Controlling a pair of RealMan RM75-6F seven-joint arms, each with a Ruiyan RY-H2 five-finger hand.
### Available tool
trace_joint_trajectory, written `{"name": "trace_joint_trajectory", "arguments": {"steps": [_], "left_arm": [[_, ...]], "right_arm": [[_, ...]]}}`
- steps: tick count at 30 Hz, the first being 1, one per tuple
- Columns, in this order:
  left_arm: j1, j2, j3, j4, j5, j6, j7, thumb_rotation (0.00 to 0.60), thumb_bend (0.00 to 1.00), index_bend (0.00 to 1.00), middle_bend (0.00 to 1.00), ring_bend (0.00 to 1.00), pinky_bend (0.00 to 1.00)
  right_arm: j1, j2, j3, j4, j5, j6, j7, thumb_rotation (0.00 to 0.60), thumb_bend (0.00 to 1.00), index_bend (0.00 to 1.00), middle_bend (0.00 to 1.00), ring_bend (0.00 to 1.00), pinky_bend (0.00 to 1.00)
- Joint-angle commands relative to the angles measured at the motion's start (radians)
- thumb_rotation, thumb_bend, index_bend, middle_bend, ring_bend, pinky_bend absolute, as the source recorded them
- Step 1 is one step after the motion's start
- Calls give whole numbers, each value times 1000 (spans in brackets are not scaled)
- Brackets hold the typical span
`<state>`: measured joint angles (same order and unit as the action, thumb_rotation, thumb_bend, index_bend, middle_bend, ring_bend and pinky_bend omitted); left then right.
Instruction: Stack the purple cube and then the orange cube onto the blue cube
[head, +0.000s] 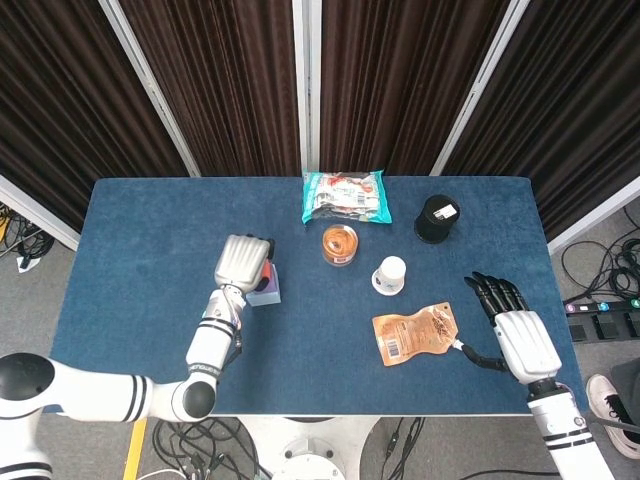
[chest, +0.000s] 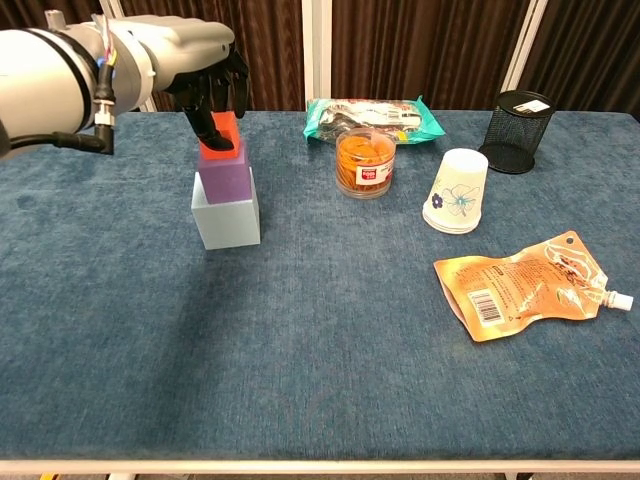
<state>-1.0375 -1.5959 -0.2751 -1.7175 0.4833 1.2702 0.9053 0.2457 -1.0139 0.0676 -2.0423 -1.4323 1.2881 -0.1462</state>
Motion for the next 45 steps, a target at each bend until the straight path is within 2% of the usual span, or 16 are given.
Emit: {"name": "trace_joint_trajectory", "arguments": {"steps": [1, 4, 7, 12, 15, 20, 26, 29, 32, 35, 36, 38, 45], "left_arm": [[2, 4, 2, -3, -9, -6, 1, 600, 282, 517, 639, 463, 535], [4, 14, 0, -12, -21, -19, -1, 600, 259, 469, 609, 459, 524], [6, 32, -5, -30, -34, -38, -9, 600, 222, 367, 542, 431, 500], [3, 78, -9, -84, -75, -68, -7, 600, 174, 256, 388, 317, 391], [4, 102, -6, -116, -81, -64, -8, 600, 159, 233, 340, 284, 347], [15, 162, 10, -177, -81, -37, 1, 600, 155, 218, 320, 260, 320], [91, 281, 54, -247, -59, 1, -53, 600, 154, 215, 298, 235, 293], [140, 337, 82, -241, -22, -4, -108, 600, 155, 216, 273, 220, 275], [212, 380, 114, -180, 110, -39, -242, 600, 150, 216, 255, 209, 271], [292, 402, 164, -46, 373, -61, -427, 600, 146, 215, 248, 199, 271], [320, 402, 190, 15, 484, -47, -490, 600, 145, 215, 248, 199, 271], [364, 392, 227, 108, 629, 0, -574, 600, 145, 216, 248, 199, 271], [451, 359, 300, 260, 838, 93, -636, 600, 144, 215, 248, 199, 271]], "right_arm": [[0, 0, -1, 0, -2, 0, 0, 600, 129, 0, 36, 0, 0], [0, -1, -3, 0, -5, 0, -2, 600, 129, 0, 36, 0, 0], [-1, -1, -3, 1, -3, 0, 0, 600, 129, 0, 35, 0, 0], [0, 1, -2, 2, -1, -2, 3, 600, 129, 0, 36, 0, 0], [-1, 2, -4, 1, -4, -1, 7, 600, 129, 0, 36, 0, 0], [1, 5, -2, 0, -2, -5, 12, 600, 128, 0, 36, 0, 0], [4, 9, 0, 0, 4, -11, 17, 600, 129, 0, 36, 0, 0], [4, 9, 0, -2, 6, -10, 14, 600, 129, 0, 36, 0, 0], [3, 8, -1, -3, 1, -6, 10, 600, 128, 0, 36, 0, 0], [4, 6, -3, -2, 0, -10, 8, 600, 129, 0, 36, 0, 0], [5, 6, -4, -1, 2, -14, 7, 600, 129, 0, 36, 0, 0], [7, 4, -7, 1, 3, -20, 5, 600, 129, 0, 36, 0, 0], [3, 1, -13, 0, -13, -12, -2, 600, 129, 0, 36, 0, 0]]}}
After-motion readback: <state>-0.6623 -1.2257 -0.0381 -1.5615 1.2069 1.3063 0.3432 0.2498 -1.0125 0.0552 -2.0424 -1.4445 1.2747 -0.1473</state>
